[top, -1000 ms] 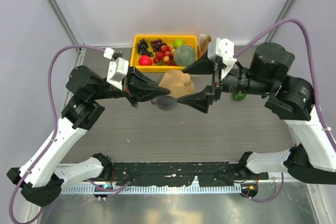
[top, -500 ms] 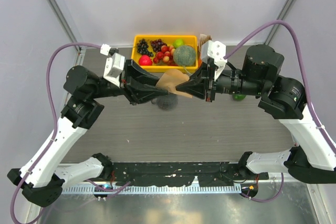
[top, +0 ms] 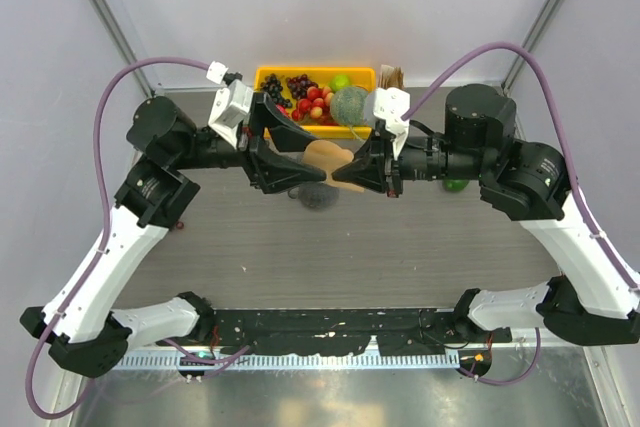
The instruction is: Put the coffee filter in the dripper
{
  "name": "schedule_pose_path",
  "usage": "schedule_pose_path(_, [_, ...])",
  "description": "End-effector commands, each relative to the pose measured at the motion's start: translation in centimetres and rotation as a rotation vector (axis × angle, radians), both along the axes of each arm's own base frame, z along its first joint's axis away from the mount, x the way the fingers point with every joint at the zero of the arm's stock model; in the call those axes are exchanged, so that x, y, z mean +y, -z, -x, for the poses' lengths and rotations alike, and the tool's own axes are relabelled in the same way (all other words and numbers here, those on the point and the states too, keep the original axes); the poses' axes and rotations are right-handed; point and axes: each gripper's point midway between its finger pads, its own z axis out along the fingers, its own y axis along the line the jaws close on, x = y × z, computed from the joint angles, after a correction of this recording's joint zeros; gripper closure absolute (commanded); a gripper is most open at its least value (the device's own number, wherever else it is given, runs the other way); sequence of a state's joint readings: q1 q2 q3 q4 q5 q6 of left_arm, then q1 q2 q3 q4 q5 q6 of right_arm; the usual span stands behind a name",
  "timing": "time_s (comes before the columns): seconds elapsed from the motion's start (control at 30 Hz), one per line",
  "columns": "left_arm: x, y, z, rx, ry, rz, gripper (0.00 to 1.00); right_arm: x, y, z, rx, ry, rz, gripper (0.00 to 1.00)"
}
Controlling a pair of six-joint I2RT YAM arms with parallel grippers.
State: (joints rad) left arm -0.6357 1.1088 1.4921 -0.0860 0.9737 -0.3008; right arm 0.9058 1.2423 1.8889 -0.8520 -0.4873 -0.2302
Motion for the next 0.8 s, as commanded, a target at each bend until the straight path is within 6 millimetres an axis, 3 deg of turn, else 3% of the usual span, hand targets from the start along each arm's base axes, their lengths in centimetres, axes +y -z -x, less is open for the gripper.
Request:
schedule_pose_path(0.0, [0.1,-0.8,1.0,-0.003,0.036,0.0,0.57,0.0,-1.2,0.2,-0.029,-0.018,-0.019,0.95])
schedule_pose_path(0.07, [0.1,-0.9,0.8,0.005,0.026,0.011,0.88,0.0,-1.0,0.1,-0.016,-0.01,-0.014,0.91])
schedule_pose_path(0.1, [0.3,-1.3,0.5,0.004,0.01,0.028,0.96,-0.2,-1.0,0.2,-0.011,-0.008,-0.011,0.81])
schedule_pose_path(0.17, [0.8,-2.0,0.0,0.04,-0.001,0.069,1.0,-0.7,-0.5,0.5,0.003,-0.005,0.004,0.53])
schedule_pose_path(0.23, [1.1,-2.5,-0.1,0.047,0.011,0.098,1.0,-1.2,-0.3,0.7,0.023,0.0,0.002,0.33])
schedule_pose_path(0.3, [1.1,-2.6,0.3,0.052,0.044,0.108,1.0,-1.3,-0.5,0.7,0.036,0.005,-0.019,0.22])
schedule_pose_path(0.37, [1.0,-2.7,0.5,0.066,0.066,0.118,1.0,-0.9,-1.1,0.6,0.049,0.007,-0.055,0.23])
schedule_pose_path(0.47, [0.9,-2.8,0.3,0.064,0.07,0.123,1.0,-0.5,-1.8,0.2,0.056,0.01,-0.083,0.38])
schedule_pose_path(0.67, [1.2,-3.4,0.3,0.044,0.051,0.142,1.0,-0.8,-0.8,0.2,0.065,0.015,-0.07,0.69])
schedule_pose_path(0.77, [1.4,-3.6,0.4,0.036,0.045,0.147,1.0,-1.0,-0.3,0.2,0.07,0.016,-0.06,0.8])
